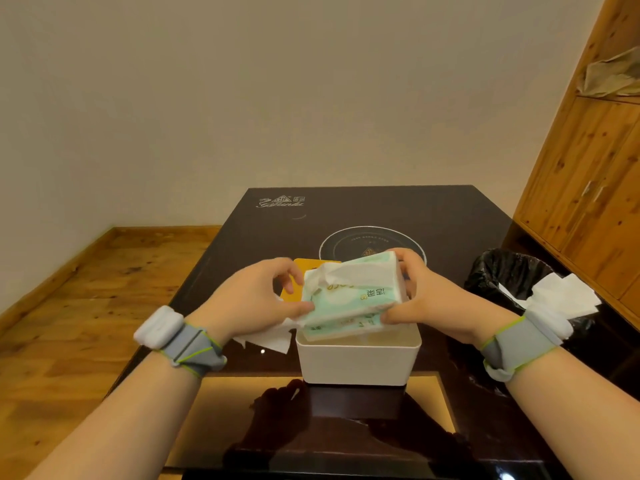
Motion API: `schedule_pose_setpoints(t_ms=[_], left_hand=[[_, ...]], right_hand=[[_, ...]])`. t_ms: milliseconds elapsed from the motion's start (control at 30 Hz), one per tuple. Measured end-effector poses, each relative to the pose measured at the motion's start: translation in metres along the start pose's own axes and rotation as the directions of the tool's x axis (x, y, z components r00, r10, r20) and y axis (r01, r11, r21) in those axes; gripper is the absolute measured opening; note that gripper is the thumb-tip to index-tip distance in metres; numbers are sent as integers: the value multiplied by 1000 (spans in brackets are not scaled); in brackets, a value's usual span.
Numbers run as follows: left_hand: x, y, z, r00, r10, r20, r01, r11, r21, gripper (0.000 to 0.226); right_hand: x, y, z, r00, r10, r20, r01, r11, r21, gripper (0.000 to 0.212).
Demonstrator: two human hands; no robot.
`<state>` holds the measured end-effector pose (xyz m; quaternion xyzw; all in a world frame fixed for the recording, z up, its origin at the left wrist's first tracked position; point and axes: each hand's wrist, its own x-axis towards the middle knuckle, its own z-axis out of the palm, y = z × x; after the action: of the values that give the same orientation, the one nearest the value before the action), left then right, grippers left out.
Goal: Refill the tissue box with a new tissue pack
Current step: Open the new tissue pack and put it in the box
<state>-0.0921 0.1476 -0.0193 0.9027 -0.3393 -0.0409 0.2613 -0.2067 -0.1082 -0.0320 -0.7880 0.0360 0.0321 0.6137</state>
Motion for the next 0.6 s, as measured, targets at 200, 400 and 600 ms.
schedule_pose_setpoints(t_ms=[200,400,600], left_hand=[[5,12,14,989,111,-97,-122,986,-117,23],[8,15,6,979,134,-152,-168,956,-241,15],[6,16,-7,975,80,-205,-153,918,-367,14]], right_hand=[[-5,1,0,1000,-11,23,11,1000,-18,91],[-6,0,1,1000,-19,13,20,999,-34,90],[-6,0,1,999,-33,7,32,999,33,88]])
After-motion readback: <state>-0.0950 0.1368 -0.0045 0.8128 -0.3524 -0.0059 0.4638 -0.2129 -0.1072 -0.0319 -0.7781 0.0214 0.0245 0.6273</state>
